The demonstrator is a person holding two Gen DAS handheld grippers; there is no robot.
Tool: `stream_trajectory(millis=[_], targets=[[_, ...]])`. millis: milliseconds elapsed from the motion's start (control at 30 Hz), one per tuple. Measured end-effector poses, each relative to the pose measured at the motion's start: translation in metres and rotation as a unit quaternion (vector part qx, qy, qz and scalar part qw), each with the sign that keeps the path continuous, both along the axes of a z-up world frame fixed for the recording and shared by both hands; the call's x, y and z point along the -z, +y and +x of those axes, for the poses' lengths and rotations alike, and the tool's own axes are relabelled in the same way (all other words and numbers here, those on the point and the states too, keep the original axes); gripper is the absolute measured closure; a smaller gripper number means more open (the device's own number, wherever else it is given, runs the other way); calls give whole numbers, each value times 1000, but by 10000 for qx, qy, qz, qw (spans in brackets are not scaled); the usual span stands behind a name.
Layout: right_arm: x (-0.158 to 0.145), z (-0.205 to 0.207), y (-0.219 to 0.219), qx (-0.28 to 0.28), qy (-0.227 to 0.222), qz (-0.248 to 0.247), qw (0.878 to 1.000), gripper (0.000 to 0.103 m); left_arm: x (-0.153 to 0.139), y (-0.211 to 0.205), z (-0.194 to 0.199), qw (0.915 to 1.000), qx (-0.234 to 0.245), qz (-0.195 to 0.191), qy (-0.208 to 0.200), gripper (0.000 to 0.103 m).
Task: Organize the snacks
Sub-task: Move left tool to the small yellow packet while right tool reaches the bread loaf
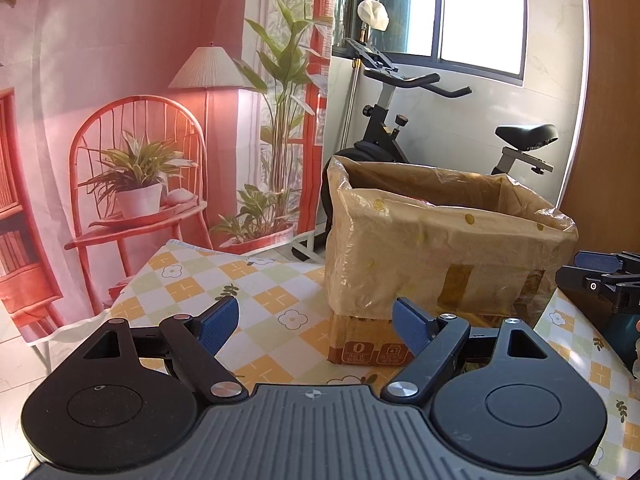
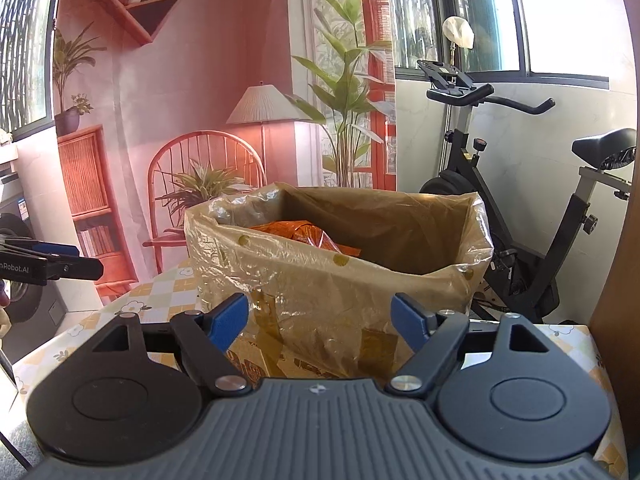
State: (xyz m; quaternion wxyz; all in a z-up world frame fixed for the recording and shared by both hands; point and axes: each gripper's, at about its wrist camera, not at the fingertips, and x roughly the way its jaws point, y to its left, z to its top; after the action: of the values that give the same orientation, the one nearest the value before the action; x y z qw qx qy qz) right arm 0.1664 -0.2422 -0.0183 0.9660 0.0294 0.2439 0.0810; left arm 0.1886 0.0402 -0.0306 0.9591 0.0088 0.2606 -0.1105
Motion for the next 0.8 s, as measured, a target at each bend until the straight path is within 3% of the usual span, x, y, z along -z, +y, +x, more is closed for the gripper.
stream_trajectory(millis=[467, 800], targets=[[65, -33, -13, 275, 631, 255, 9973, 22, 51, -6, -24, 9991, 160, -45, 399, 18], [101, -46, -2, -161, 1021, -362, 9940, 22, 79, -27, -26, 9960, 510, -98, 730, 19]])
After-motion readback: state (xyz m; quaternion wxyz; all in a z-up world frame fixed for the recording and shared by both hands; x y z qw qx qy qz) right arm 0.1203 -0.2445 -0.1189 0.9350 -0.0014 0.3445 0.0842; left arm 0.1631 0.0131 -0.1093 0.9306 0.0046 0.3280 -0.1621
